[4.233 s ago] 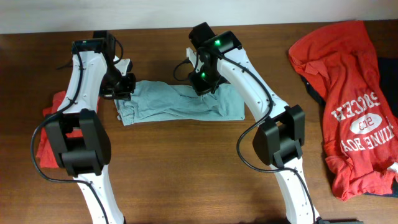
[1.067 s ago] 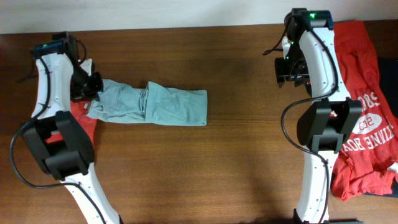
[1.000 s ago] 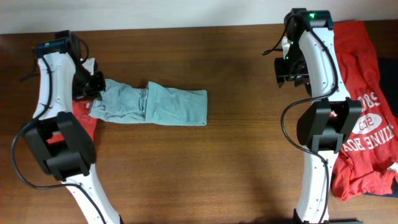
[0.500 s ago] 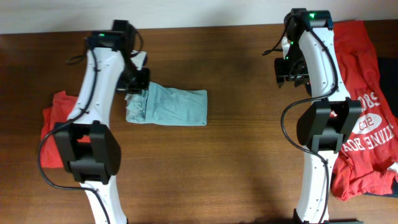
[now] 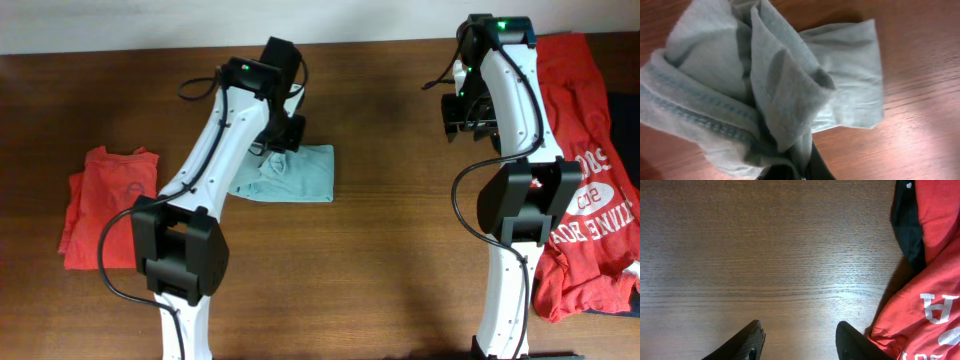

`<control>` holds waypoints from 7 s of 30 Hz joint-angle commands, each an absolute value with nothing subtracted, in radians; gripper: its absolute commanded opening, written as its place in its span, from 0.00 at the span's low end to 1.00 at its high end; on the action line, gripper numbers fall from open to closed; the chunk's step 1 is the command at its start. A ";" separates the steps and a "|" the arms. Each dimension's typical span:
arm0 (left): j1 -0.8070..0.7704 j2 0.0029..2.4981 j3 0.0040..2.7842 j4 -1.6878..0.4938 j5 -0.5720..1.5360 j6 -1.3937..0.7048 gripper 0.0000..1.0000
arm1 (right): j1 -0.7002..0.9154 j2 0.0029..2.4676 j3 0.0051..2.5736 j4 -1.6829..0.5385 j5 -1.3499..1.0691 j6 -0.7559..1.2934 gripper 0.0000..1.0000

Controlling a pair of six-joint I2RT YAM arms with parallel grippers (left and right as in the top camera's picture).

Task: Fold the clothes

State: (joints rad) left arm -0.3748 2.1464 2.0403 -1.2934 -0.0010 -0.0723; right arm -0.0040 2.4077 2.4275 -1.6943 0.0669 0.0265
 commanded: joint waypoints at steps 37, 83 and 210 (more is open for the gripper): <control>-0.236 2.112 2.064 -1.245 -0.033 -0.041 0.36 | 0.121 2.378 2.445 -1.699 -0.720 -0.418 0.57; -0.154 2.496 2.060 -1.364 0.004 -0.030 0.03 | 0.292 2.741 2.428 -1.429 -0.636 -0.120 0.09; -0.231 2.580 2.070 -1.320 0.490 0.357 0.00 | 0.320 2.102 1.624 -1.093 -0.070 -0.045 0.34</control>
